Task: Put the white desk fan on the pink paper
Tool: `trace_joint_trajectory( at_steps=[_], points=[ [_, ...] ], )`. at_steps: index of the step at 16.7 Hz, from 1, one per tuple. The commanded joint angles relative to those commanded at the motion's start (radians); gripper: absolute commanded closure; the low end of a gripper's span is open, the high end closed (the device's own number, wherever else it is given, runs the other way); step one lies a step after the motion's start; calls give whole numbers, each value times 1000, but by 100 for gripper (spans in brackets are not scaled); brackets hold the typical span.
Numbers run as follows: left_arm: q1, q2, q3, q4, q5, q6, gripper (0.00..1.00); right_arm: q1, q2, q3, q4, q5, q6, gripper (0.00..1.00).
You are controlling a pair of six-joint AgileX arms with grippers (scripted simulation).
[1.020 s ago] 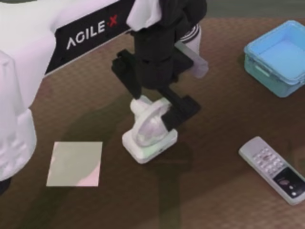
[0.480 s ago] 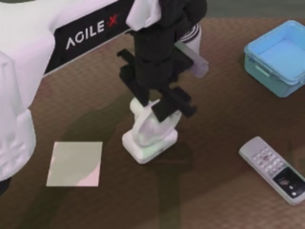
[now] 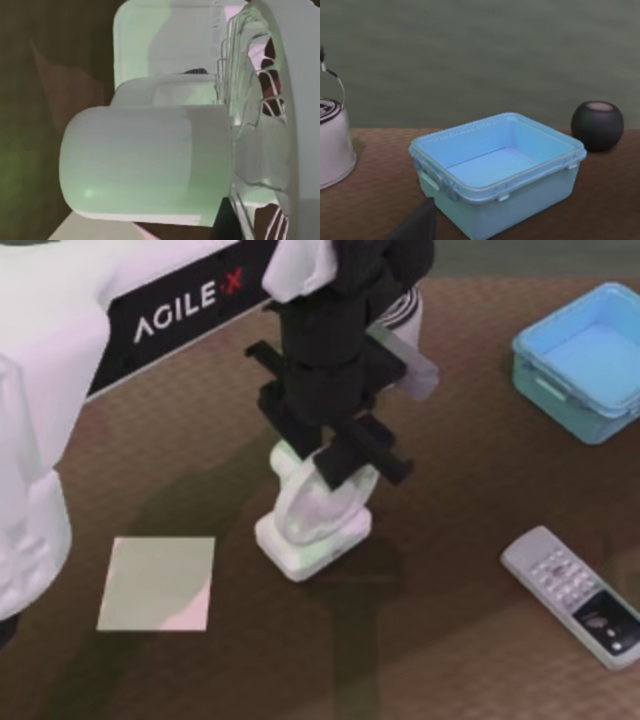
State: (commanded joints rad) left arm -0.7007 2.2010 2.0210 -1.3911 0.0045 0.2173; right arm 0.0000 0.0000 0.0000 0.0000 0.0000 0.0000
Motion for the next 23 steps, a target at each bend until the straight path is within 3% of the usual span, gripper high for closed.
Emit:
trace_joint_trajectory(
  at_steps=[7, 15, 20, 23],
  points=[
    [0, -6, 17, -17, 2, 0, 100, 0, 0, 0, 0, 0, 0, 0],
    [18, 41, 284, -233, 4, -3, 100, 0, 0, 0, 0, 0, 0, 0],
    [14, 35, 282, -232, 3, 1, 100, 0, 0, 0, 0, 0, 0, 0],
    [37, -6, 219, -219, 2, 65, 100, 0, 0, 0, 0, 0, 0, 0]
  ],
)
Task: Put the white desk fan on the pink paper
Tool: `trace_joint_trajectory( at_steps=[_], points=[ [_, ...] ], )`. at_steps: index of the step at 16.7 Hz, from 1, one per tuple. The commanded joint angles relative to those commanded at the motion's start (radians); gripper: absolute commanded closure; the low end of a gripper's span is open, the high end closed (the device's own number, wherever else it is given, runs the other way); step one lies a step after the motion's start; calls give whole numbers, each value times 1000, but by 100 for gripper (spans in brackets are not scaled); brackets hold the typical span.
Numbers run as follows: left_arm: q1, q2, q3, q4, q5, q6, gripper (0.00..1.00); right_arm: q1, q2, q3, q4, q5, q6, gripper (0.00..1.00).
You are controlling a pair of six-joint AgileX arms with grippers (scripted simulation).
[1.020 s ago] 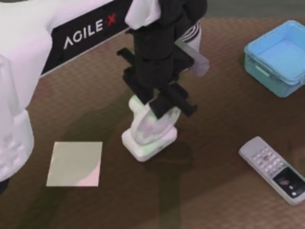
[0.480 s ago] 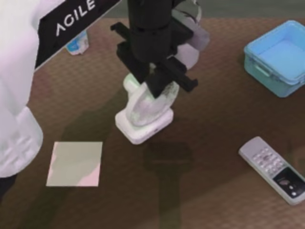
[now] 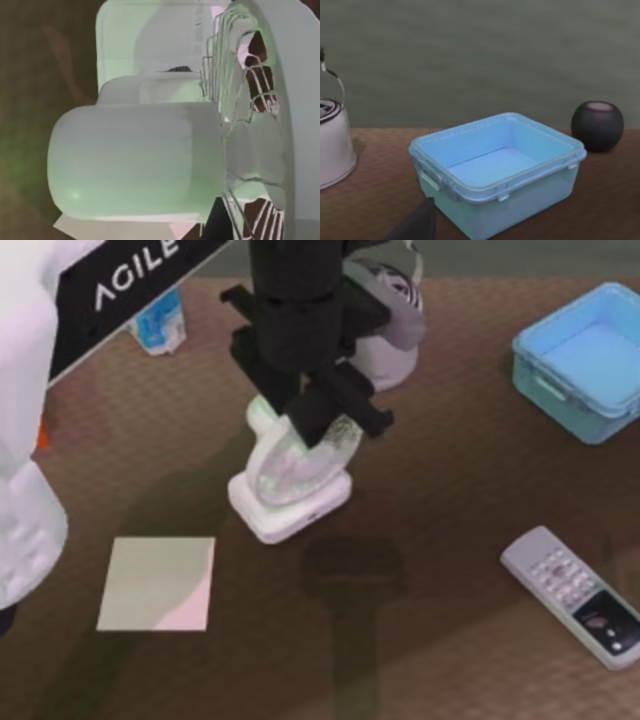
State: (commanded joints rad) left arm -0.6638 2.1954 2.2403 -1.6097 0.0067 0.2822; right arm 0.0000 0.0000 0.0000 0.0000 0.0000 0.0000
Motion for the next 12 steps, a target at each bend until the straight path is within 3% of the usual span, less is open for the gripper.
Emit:
trace_joint_trajectory(
  at_steps=[3, 9, 12],
  points=[
    [53, -94, -139, 36, 0, 159, 100, 0, 0, 0, 0, 0, 0, 0],
    [198, -362, -524, 146, 7, 652, 100, 0, 0, 0, 0, 0, 0, 0],
    [260, -473, -691, 189, 11, 826, 100, 0, 0, 0, 0, 0, 0, 0]
  ],
)
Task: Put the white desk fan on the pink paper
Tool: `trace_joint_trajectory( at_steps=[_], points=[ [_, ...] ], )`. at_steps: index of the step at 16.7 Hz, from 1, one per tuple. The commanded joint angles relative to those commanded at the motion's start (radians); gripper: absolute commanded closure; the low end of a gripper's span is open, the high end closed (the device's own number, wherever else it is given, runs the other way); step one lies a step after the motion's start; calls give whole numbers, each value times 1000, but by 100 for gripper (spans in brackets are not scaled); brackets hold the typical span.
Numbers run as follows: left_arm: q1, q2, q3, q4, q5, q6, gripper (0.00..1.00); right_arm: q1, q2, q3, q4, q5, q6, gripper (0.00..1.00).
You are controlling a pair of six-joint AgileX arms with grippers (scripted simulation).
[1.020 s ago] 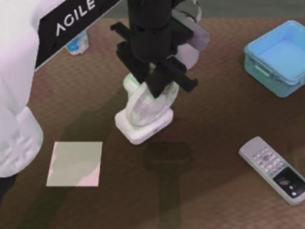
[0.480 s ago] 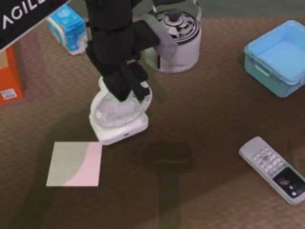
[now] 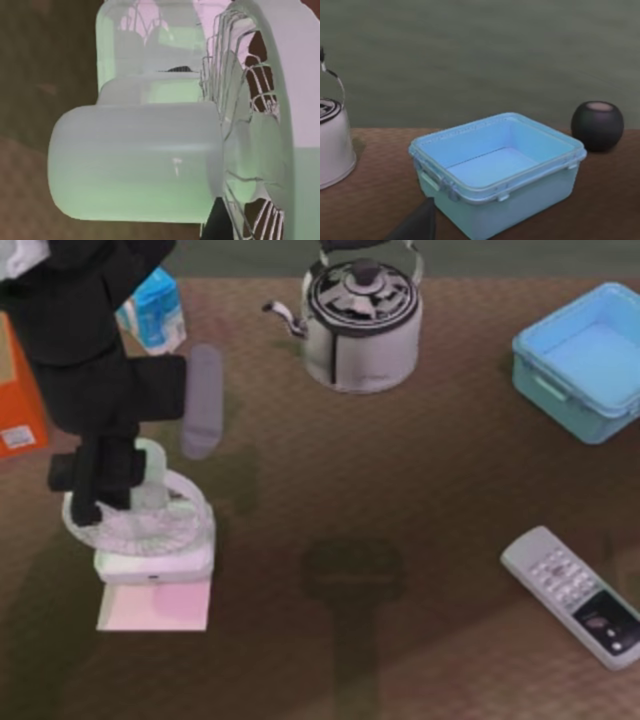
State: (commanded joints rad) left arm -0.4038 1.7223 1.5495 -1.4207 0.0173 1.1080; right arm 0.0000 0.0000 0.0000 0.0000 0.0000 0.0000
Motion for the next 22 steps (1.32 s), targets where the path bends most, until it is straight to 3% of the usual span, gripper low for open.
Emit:
trace_joint_trajectory(
  at_steps=[4, 19, 22],
  points=[
    [36, -62, -86, 22, 1, 85, 100, 0, 0, 0, 0, 0, 0, 0],
    [39, -48, -208, 158, 1, 88, 100, 0, 0, 0, 0, 0, 0, 0],
    [39, -48, -208, 158, 1, 88, 77, 0, 0, 0, 0, 0, 0, 0]
  ],
)
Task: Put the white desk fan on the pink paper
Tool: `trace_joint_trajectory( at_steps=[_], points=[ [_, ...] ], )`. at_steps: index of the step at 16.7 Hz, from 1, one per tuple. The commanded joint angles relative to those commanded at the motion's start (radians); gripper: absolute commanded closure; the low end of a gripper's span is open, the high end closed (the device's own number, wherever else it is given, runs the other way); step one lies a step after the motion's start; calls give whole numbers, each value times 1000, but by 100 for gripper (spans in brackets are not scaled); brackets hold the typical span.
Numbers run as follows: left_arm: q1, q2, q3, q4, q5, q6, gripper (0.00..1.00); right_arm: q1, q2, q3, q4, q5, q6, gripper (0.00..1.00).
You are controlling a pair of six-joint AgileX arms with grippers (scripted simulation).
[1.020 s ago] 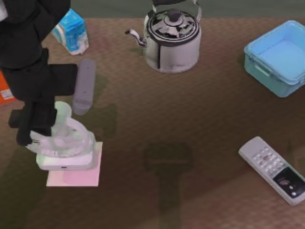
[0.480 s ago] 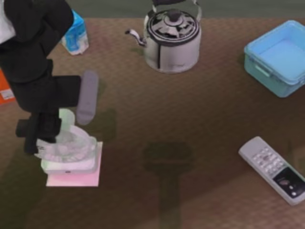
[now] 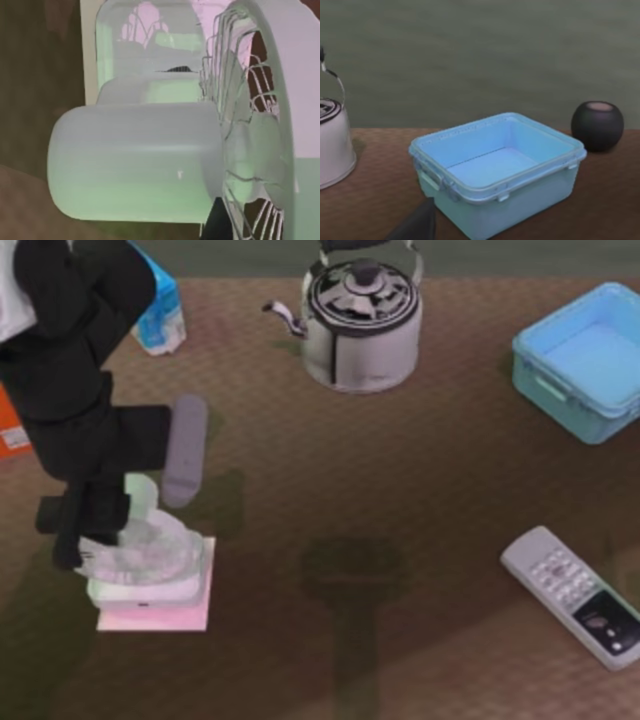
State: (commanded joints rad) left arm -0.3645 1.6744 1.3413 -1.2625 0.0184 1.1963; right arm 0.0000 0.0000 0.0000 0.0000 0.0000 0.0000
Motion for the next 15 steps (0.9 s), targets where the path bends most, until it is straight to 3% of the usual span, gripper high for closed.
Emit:
trace_joint_trajectory(
  at_steps=[10, 15],
  points=[
    [0, 0, 0, 0, 0, 0, 2, 0, 0, 0, 0, 0, 0, 0],
    [0, 0, 0, 0, 0, 0, 0, 0, 0, 0, 0, 0, 0, 0]
  ],
)
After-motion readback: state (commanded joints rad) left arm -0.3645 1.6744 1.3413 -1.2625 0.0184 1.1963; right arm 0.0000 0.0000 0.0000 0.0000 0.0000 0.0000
